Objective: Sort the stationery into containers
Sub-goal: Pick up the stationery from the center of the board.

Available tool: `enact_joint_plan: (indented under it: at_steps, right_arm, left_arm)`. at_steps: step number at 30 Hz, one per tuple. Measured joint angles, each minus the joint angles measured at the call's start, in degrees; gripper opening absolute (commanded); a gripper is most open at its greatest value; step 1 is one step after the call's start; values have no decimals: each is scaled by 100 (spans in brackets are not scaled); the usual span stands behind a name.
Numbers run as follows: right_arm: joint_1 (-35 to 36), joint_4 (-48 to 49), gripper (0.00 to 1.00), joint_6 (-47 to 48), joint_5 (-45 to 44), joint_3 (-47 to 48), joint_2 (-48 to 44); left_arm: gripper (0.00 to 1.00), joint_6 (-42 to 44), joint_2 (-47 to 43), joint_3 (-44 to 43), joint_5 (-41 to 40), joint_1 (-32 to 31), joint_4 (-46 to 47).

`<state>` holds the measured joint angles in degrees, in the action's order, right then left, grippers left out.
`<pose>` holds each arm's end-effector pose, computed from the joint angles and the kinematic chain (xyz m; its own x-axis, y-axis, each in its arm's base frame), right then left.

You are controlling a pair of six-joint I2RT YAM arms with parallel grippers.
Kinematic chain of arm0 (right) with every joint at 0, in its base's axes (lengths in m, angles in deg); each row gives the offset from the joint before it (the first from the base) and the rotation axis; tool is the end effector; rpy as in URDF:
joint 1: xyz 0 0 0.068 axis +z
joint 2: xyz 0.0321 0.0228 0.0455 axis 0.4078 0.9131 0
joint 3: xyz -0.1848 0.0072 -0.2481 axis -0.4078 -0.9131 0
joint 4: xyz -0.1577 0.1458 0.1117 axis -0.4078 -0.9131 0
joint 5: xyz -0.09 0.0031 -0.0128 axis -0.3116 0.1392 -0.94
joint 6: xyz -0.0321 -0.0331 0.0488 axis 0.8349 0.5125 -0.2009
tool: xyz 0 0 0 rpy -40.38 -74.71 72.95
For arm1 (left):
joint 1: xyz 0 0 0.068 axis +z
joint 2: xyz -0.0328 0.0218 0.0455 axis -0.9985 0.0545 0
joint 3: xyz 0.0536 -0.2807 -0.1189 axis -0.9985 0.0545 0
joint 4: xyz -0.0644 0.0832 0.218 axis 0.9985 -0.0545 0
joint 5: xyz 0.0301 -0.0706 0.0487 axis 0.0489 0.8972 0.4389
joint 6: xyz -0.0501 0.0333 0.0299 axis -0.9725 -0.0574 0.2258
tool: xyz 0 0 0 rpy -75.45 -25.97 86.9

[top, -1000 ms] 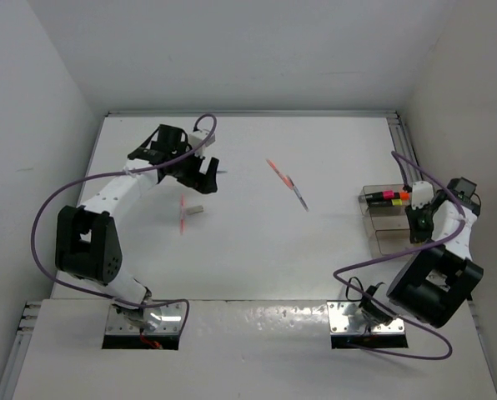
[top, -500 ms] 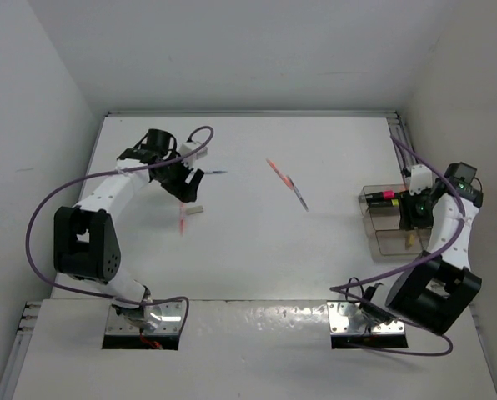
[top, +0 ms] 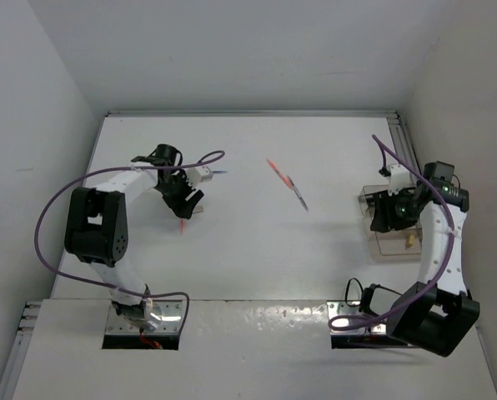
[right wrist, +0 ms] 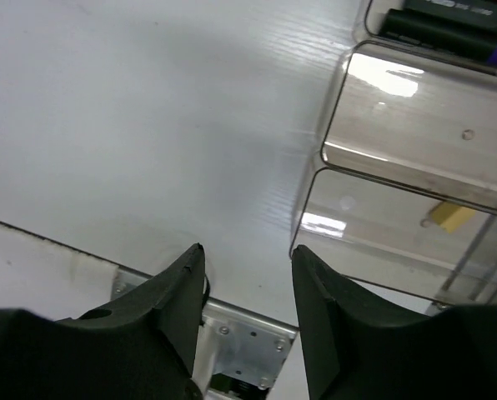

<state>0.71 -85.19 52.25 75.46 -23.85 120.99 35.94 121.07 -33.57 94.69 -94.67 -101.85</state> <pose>0.1628 -0.0488 0.2978 -0.8868 -0.0589 -0.4583 -0.1479 0.9758 0.1609 0.3129 -0.0606 0.2231 -0.6373 0.6475 -0.4179 0.7374 0.6698 -0.0867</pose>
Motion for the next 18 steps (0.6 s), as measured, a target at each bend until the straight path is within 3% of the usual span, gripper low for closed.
enact_joint_plan:
  at_steps: [18]
  right_arm:
    - [337, -348, 45, -433, 761, -81, -232]
  left_arm:
    - [62, 273, 721, -225, -181, -577, 702]
